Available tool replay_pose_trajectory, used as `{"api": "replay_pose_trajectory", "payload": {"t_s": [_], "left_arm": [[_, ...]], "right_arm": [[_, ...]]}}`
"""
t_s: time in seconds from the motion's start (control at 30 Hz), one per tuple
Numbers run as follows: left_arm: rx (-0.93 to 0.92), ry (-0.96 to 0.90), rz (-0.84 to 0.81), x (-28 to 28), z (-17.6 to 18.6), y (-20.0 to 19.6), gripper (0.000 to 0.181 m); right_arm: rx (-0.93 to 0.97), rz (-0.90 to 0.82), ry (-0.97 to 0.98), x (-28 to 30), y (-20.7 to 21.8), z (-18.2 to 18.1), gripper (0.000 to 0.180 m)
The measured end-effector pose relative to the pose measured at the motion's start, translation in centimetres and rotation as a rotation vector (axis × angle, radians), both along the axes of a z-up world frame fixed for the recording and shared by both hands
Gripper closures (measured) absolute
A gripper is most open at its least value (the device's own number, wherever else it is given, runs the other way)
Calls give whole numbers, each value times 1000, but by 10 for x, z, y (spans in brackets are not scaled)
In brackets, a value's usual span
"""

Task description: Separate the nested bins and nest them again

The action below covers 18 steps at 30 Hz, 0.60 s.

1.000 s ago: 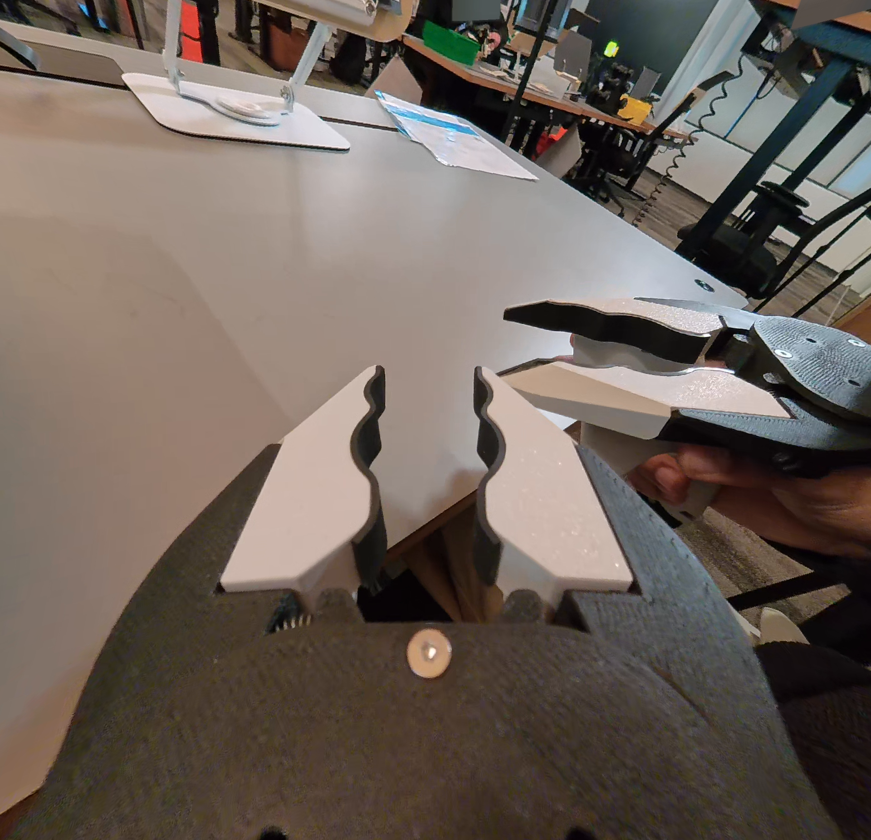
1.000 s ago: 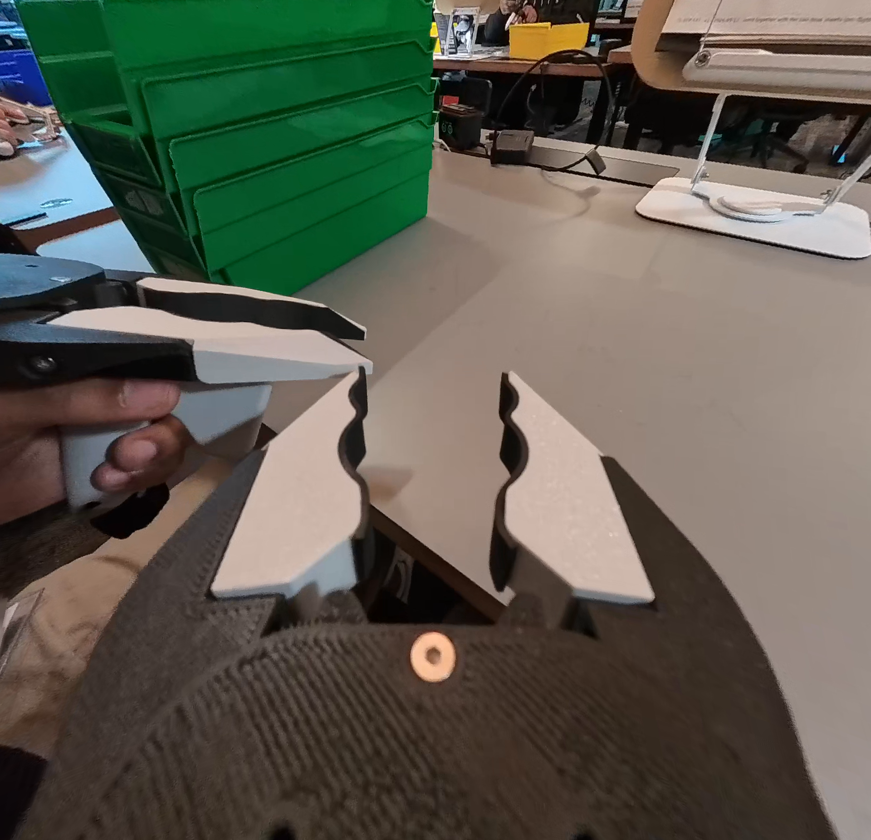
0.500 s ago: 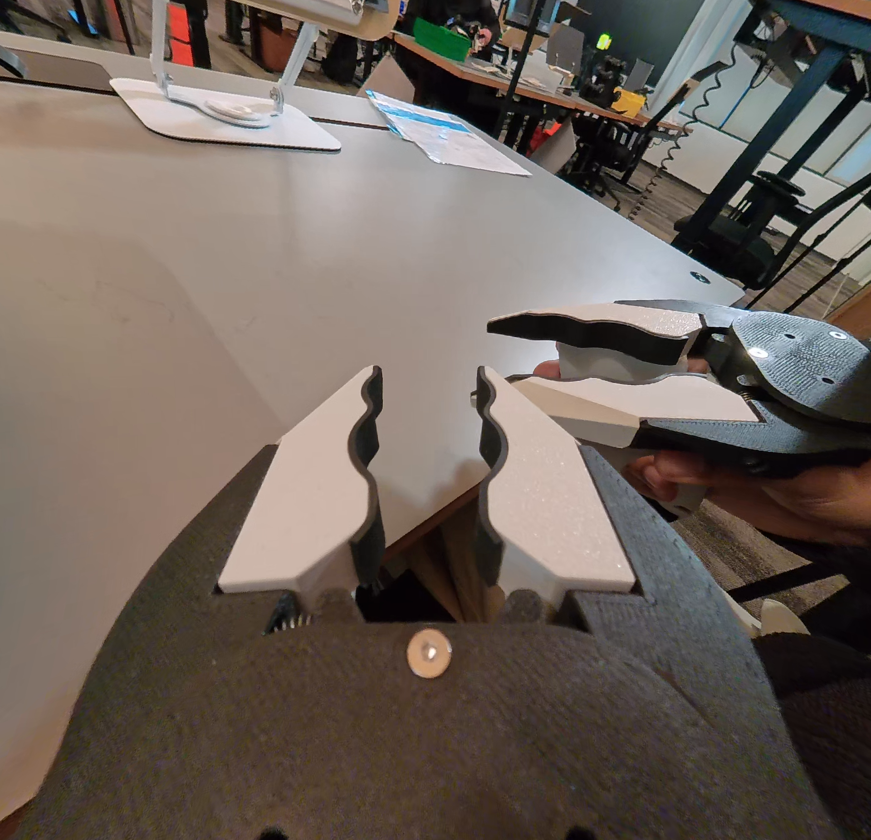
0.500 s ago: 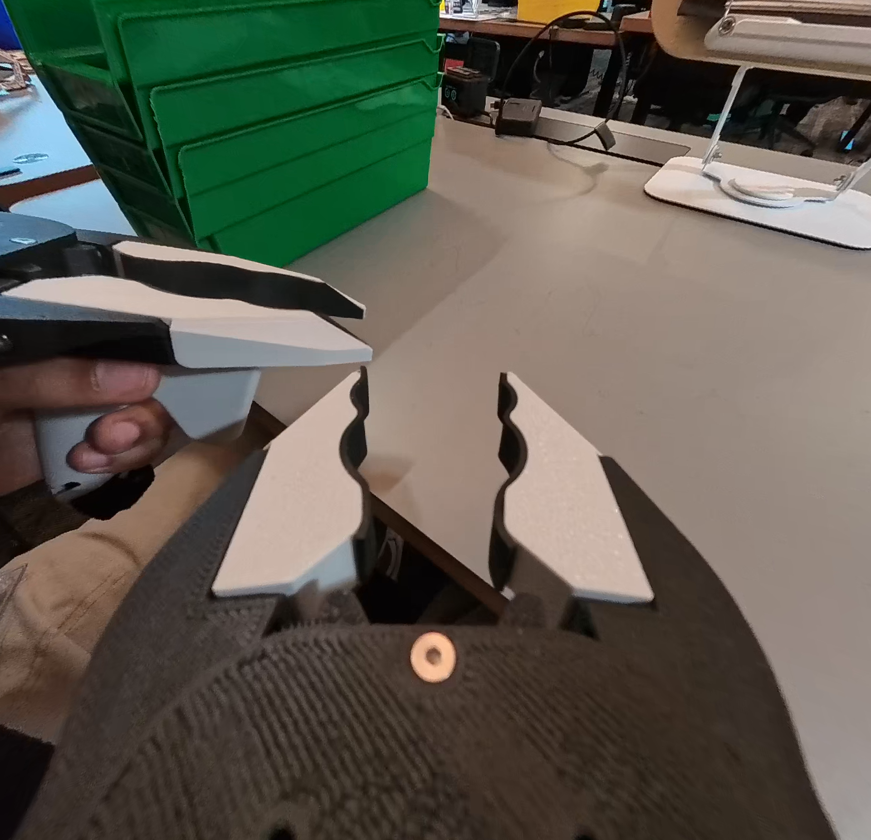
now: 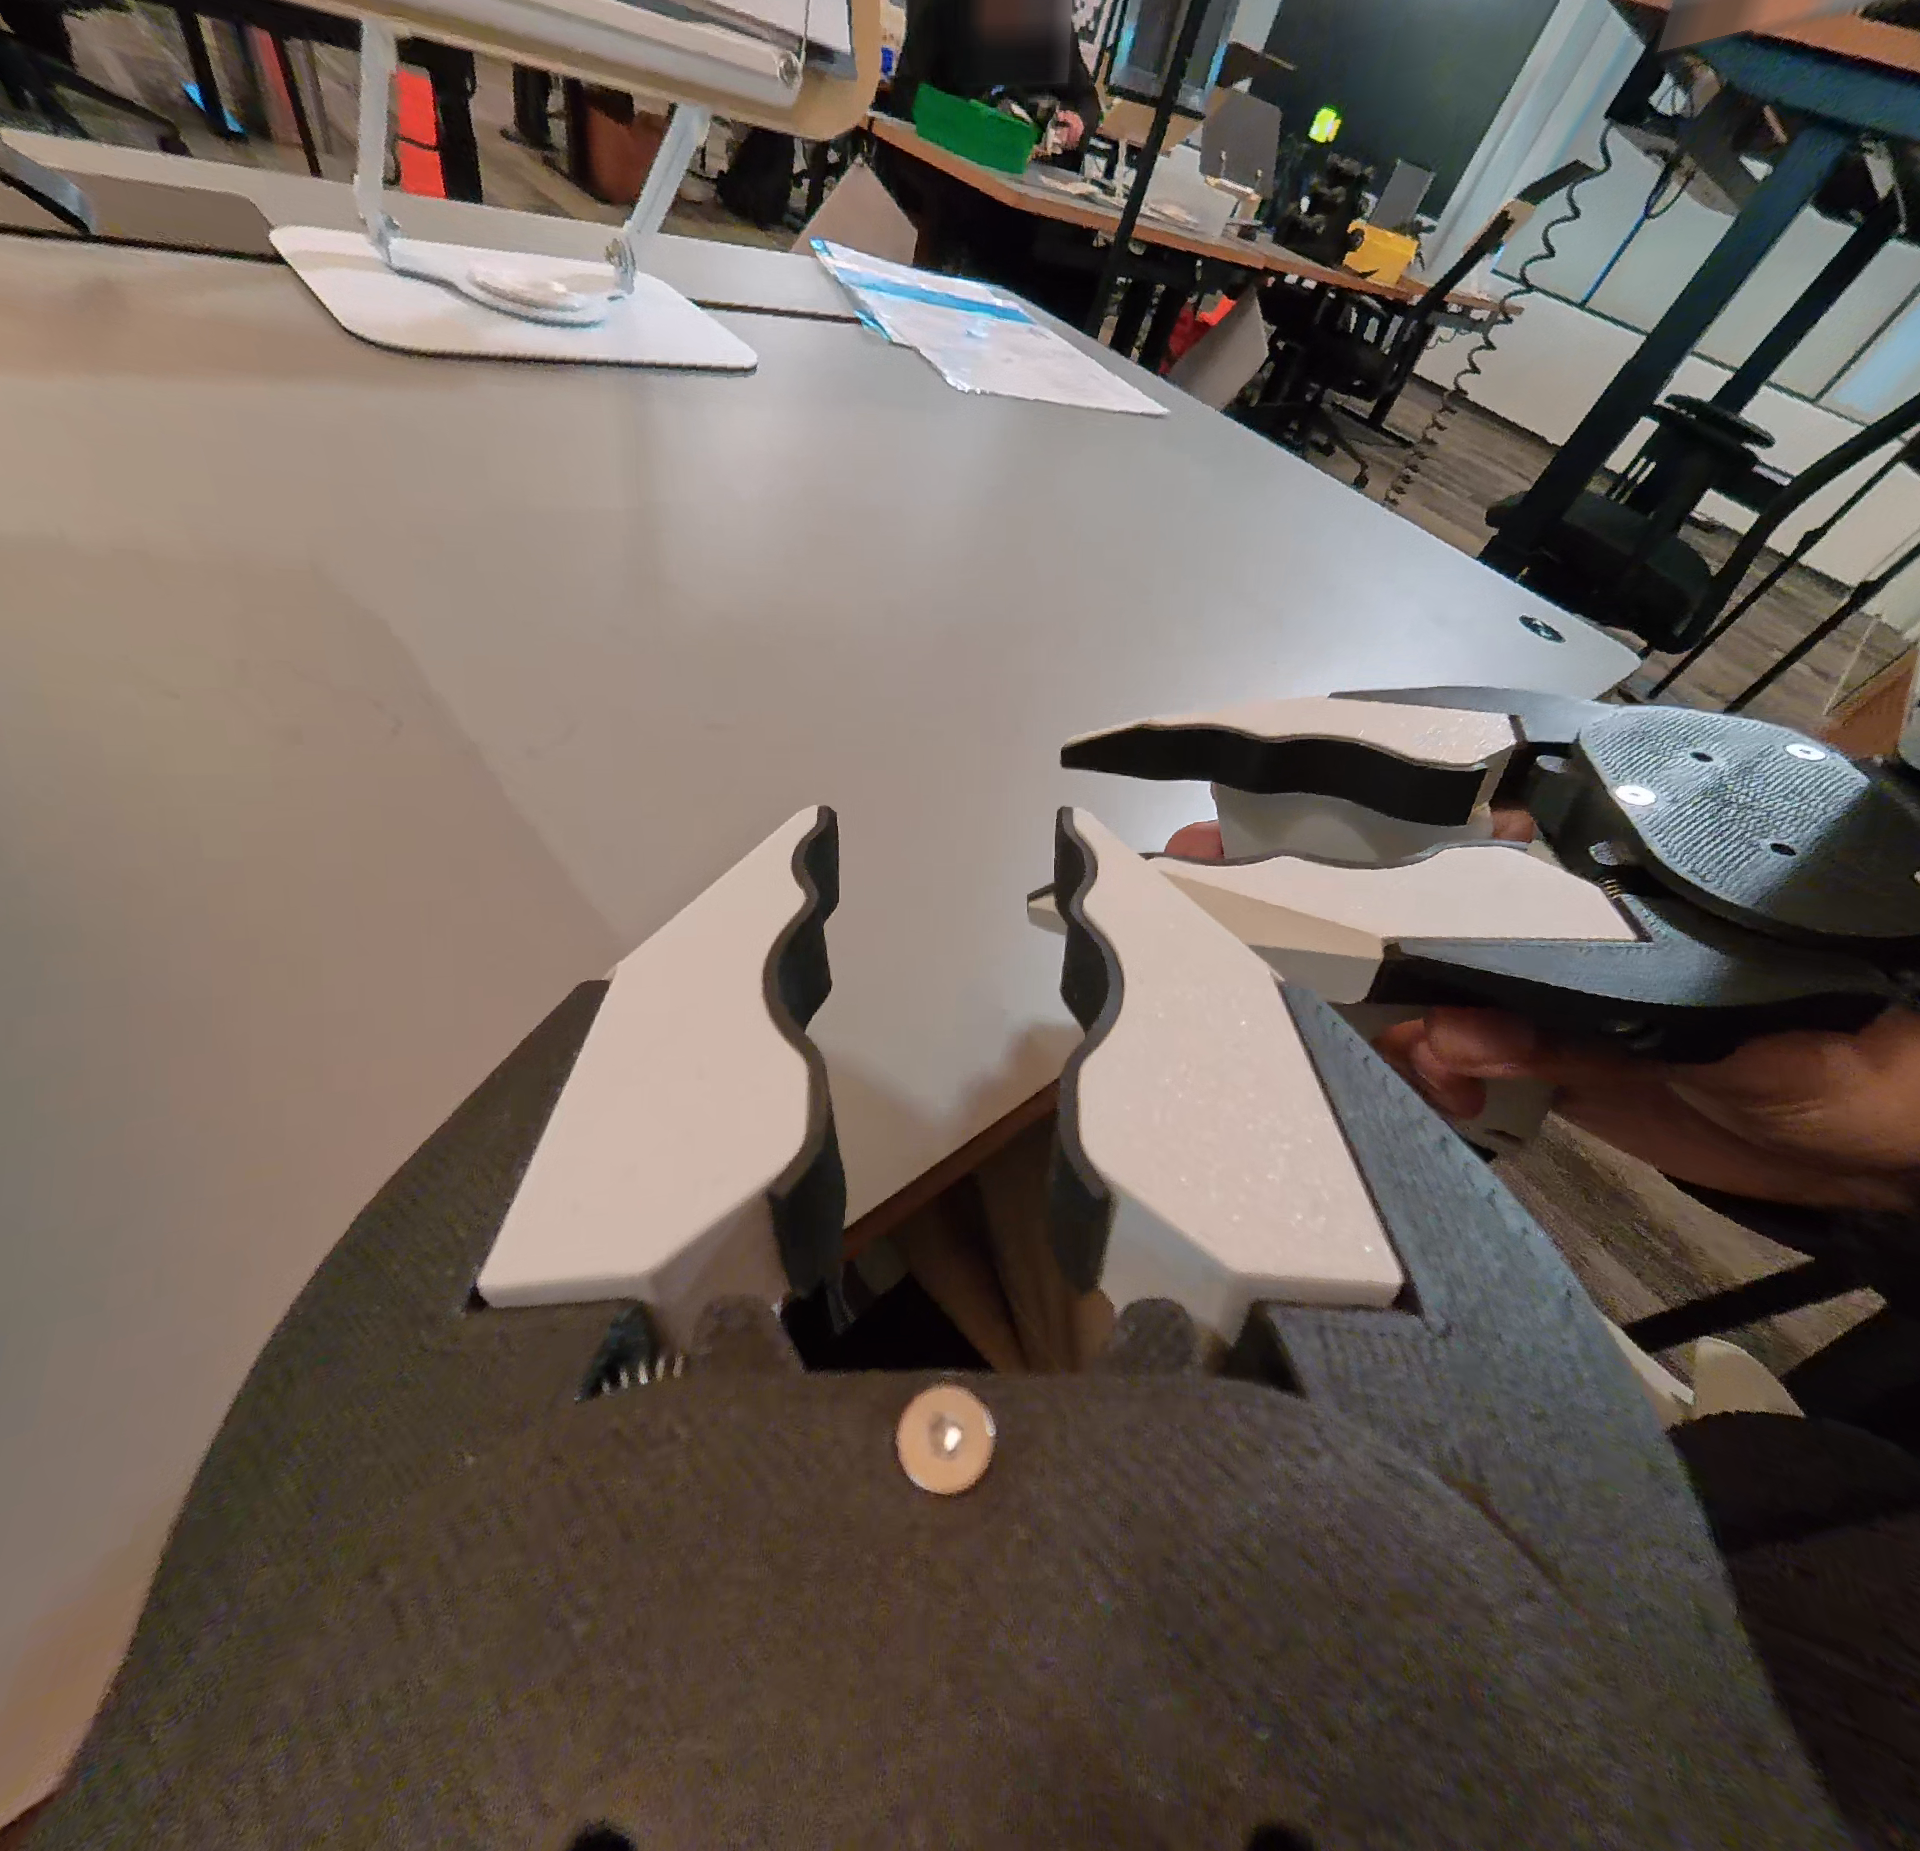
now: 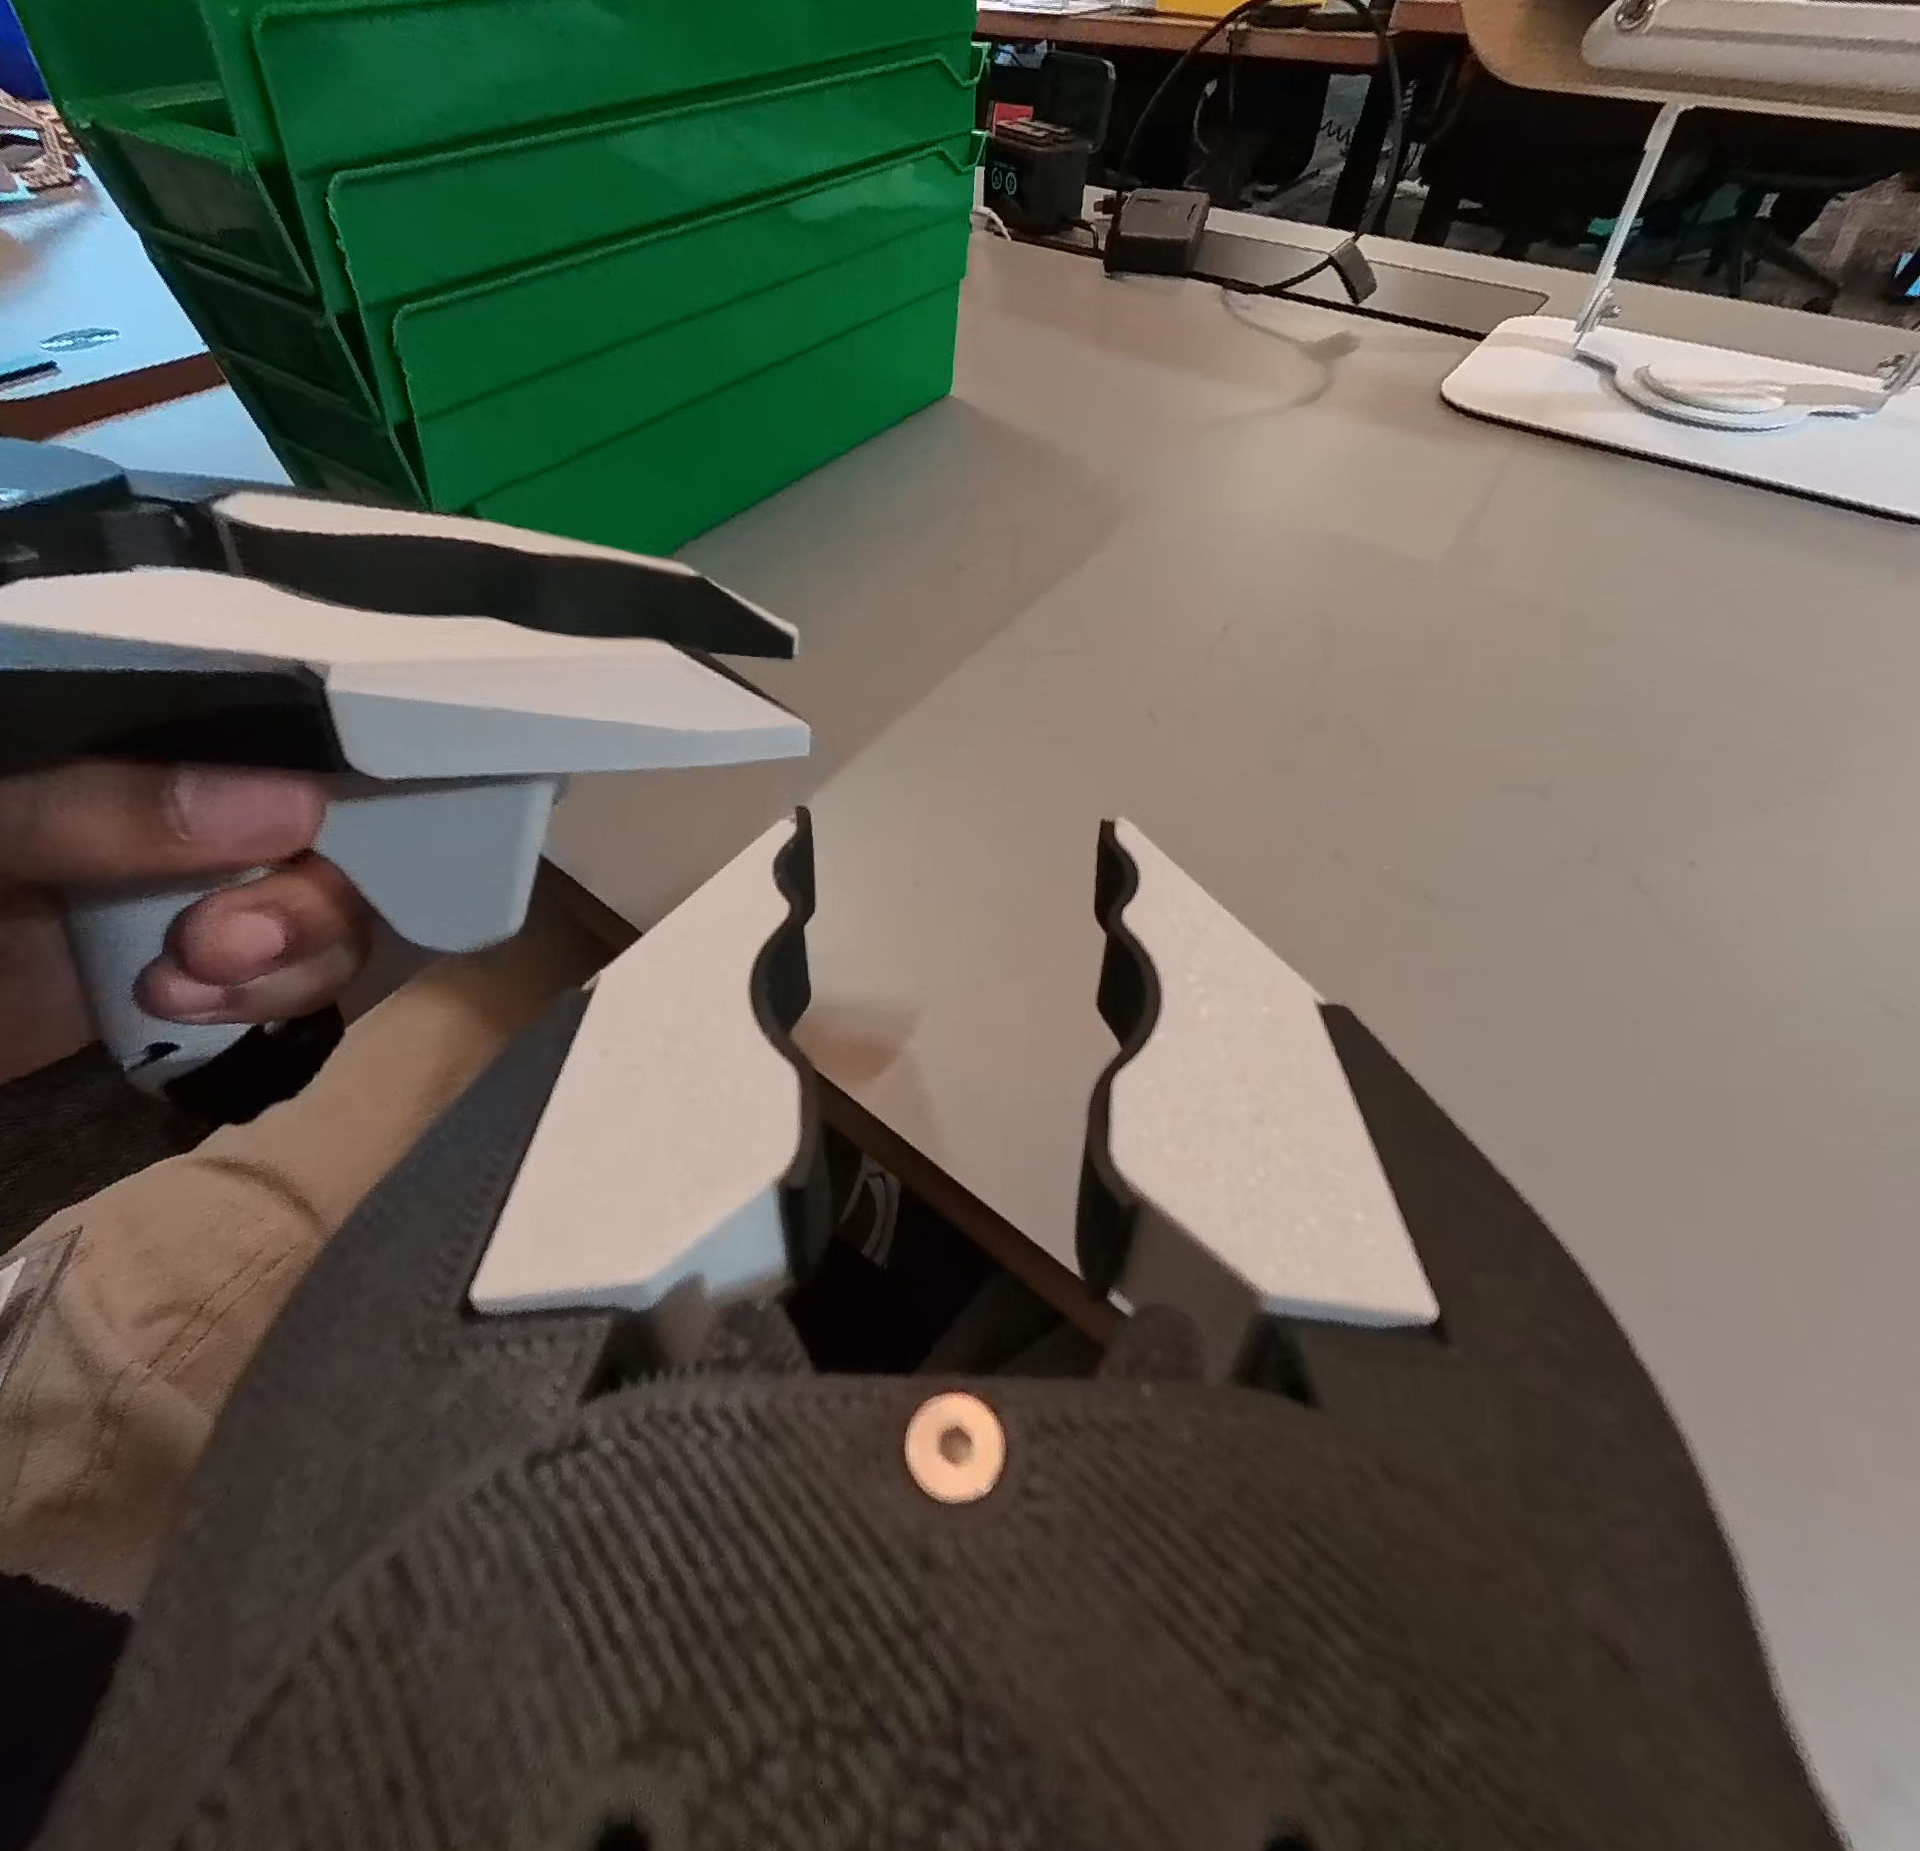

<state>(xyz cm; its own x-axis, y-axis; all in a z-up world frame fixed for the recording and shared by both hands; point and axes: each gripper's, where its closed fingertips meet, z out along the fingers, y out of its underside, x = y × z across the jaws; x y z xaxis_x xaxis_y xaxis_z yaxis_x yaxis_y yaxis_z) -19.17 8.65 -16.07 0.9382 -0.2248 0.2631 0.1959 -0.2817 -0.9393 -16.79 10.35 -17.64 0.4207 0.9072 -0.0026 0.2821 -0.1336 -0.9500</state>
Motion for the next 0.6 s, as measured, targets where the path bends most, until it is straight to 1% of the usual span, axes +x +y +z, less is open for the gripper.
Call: {"api": "replay_pose_trajectory", "payload": {"t_s": [0.17,0.33,0.37,0.43,0.47,0.5,0.6], "left_arm": [[106,65,51,-10,20,-3,143],[400,249,328,-54,78,-24,154],[441,262,379,-64,89,-30,156],[520,239,477,-86,112,-45,169],[572,222,507,-95,125,-55,177],[619,213,535,-106,136,-64,181],[673,246,674,-149,153,-89,181]], "right_arm": [[-6,3,-2,0,-1,-1,126],[-7,7,-4,-1,-1,-1,127],[-7,8,-5,-1,-1,-2,127],[-9,9,-6,-1,-2,-2,127],[-9,10,-6,-1,-2,-2,127],[-10,11,-6,-1,-2,-2,127],[-20,12,-1,-1,-3,-2,127]]}}
